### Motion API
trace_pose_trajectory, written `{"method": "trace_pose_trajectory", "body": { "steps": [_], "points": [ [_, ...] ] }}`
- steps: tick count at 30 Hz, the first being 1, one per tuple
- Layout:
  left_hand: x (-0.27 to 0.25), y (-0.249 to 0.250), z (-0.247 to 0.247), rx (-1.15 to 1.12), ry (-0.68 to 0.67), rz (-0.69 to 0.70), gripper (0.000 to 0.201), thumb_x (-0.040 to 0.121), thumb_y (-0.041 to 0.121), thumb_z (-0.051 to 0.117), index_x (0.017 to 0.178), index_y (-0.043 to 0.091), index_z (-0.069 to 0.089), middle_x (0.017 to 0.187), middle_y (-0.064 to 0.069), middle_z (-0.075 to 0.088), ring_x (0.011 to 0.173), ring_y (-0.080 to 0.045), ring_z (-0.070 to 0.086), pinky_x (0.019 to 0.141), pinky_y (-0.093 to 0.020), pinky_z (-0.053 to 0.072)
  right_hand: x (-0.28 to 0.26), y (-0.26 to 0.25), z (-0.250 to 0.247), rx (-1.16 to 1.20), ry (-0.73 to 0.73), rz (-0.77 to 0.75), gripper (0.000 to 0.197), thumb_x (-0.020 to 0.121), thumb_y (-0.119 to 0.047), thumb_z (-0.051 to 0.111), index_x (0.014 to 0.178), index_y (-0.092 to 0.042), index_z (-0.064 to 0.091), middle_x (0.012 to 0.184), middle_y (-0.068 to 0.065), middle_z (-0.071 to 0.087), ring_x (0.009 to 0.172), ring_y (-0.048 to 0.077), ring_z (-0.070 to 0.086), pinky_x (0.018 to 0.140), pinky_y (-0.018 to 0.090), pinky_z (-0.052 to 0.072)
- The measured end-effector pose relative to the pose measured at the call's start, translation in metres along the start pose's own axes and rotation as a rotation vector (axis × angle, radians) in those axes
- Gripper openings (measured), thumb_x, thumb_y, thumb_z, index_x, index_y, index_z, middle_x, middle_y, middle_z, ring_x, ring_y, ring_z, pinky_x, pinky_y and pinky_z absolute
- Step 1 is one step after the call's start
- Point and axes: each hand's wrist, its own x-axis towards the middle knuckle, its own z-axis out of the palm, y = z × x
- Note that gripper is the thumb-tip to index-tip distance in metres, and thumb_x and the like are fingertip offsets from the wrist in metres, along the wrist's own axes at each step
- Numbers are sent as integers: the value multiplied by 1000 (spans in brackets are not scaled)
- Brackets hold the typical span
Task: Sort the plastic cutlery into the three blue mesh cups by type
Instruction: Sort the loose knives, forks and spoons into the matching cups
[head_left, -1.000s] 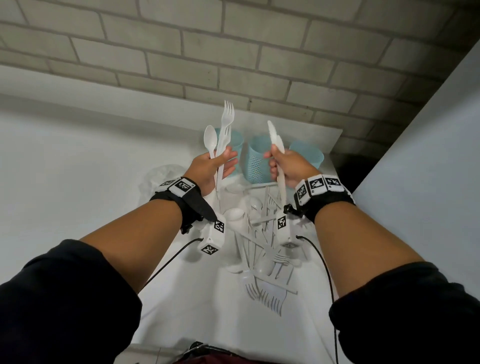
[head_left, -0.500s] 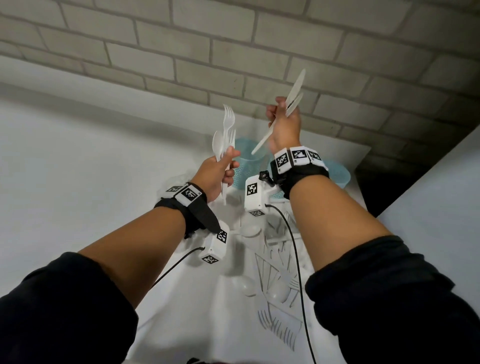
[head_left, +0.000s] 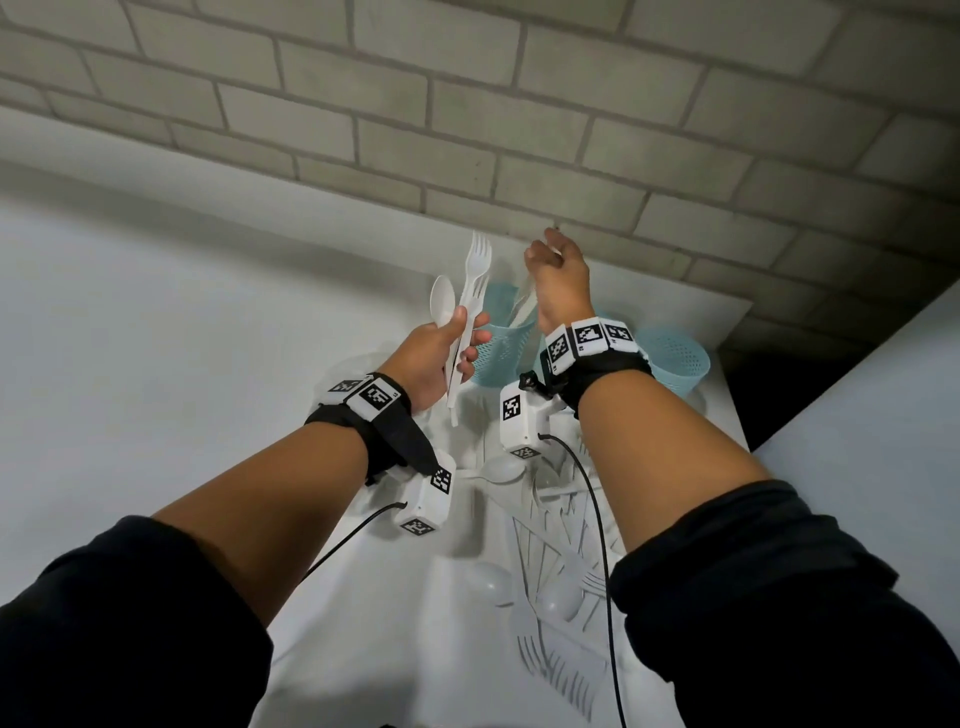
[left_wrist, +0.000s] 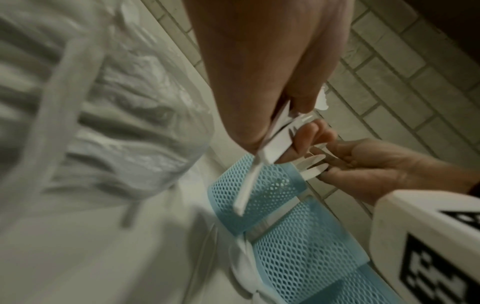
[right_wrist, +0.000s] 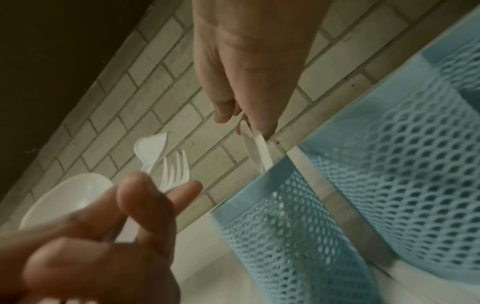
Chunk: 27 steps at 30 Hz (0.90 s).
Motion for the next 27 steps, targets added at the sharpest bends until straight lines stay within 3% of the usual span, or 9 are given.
{"method": "trace_pose_trajectory", "body": {
  "steps": [2, 4, 8, 10, 14, 16, 19, 23, 27],
  "points": [
    [-2, 1, 3, 3, -19, -13, 33, 101, 28, 36, 119, 5, 53, 80, 2, 57, 53, -4, 45, 45, -12, 39, -4, -8, -3, -7, 51, -55, 40, 88, -3, 59, 126, -3, 49, 108, 4, 55, 105, 12, 51, 89, 18, 40],
    [-5, 2, 8, 24, -42, -12, 32, 101, 26, 38, 121, 5, 52, 82, 3, 59, 51, -2, 47, 46, -13, 40, -10, -14, -7, -11, 111, -113, 34, 86, -8, 63, 119, -5, 55, 103, 3, 58, 101, 13, 55, 91, 21, 42],
    [-11, 1, 19, 65, -85, -6, 23, 100, 23, 41, 106, 10, 58, 83, 3, 61, 56, -3, 48, 49, -13, 42, -23, -25, -20, -116, 145, -219, 22, 87, -14, 62, 107, -6, 59, 82, -7, 58, 81, 9, 57, 74, 12, 45],
    [-12, -2, 28, 76, -100, -17, 20, 100, 23, 42, 101, 13, 59, 79, 4, 59, 55, -3, 47, 47, -13, 41, -28, -28, -25, -198, 73, -190, 30, 88, -25, 62, 112, -8, 56, 94, -1, 60, 84, 8, 57, 75, 13, 47],
    [-11, -12, 45, 101, -129, -37, 16, 99, 21, 45, 97, 14, 59, 73, 5, 54, 52, -3, 44, 44, -12, 38, -42, -33, -37, -344, -104, -23, 55, 87, -42, 60, 130, -11, 42, 122, 10, 55, 102, 20, 59, 88, 33, 52],
    [-13, -18, 54, 121, -154, -50, 14, 98, 21, 46, 96, 14, 58, 74, 5, 54, 50, -2, 45, 43, -11, 38, -48, -34, -46, -376, -110, -17, 50, 90, -34, 59, 130, -11, 40, 120, 15, 57, 100, 25, 61, 85, 36, 54],
    [-14, -27, 66, 151, -189, -76, 17, 99, 25, 44, 97, 13, 56, 74, 4, 53, 48, -1, 46, 42, -11, 38, -55, -35, -65, -370, -86, 10, 28, 97, -18, 46, 122, -7, 45, 105, 17, 62, 80, 21, 61, 72, 30, 51],
    [-15, -39, 79, 180, -239, -132, 30, 100, 34, 38, 100, 10, 56, 68, 4, 48, 42, -1, 44, 41, -12, 38, -66, -33, -94, -242, -115, 87, 17, 100, -12, 39, 92, -11, 54, 85, 8, 63, 68, 18, 55, 69, 28, 48],
    [-18, -49, 84, 228, -259, -173, 28, 100, 30, 40, 106, 8, 58, 65, 5, 59, 47, -3, 56, 47, -14, 47, -76, -22, -119, -113, -129, 128, 29, 100, -10, 37, 126, 0, 48, 93, 8, 60, 77, 17, 59, 67, 24, 52]
  ]
}}
